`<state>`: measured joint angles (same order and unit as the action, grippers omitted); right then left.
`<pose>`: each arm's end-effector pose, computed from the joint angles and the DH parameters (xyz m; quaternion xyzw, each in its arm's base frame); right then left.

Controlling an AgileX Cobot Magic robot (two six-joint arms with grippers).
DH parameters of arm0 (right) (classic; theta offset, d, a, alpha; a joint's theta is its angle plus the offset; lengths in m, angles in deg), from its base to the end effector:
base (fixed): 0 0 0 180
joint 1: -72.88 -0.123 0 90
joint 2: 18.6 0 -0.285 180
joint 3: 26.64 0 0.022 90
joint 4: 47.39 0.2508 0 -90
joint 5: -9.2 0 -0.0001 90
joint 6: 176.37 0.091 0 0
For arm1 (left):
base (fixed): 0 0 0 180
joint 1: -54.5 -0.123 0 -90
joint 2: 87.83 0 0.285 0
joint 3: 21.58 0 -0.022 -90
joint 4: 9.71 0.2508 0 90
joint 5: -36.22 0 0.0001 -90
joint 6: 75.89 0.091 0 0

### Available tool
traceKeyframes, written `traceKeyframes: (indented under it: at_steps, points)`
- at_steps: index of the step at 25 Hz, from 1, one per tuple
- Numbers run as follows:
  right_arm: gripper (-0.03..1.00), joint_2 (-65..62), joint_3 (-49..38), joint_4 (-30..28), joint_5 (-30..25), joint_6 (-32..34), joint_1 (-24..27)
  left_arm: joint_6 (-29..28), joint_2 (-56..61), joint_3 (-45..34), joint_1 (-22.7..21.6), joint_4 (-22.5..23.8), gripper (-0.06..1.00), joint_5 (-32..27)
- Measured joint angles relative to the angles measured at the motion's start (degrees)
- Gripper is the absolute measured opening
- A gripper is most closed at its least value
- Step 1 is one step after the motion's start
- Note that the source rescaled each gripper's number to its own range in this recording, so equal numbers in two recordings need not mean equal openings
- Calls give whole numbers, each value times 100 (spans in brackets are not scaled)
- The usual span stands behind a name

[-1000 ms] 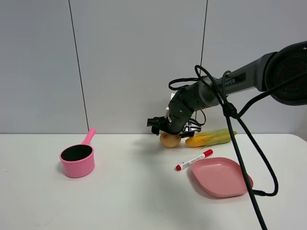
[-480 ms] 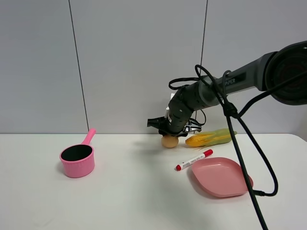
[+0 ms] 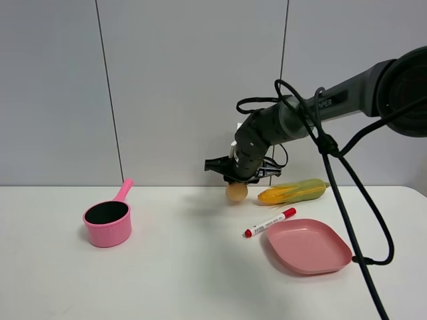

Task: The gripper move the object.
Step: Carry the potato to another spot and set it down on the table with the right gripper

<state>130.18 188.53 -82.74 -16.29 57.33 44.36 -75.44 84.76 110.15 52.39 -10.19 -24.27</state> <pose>0.4895 0.2401 0.1282 -0.0115 0.9173 0.0545 0.3943 -0.0062 -0.0009 0.2791 -0.0121 0.8487 0.0076 0.5286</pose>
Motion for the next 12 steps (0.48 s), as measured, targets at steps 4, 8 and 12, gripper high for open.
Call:
traceKeyframes:
  at_steps: [4, 8, 12]
  points:
    - [0, -315, 0, 526, -16, -537, -41, 0, 0, 0, 0, 0, 100, 0]
    - [0, -651, 0, 1075, -141, -1466, -180, 0, 0, 0, 0, 0, 100, 0]
    - [0, -1032, 0, 1735, -342, -2712, -408, 0, 0, 0, 0, 0, 100, 0]
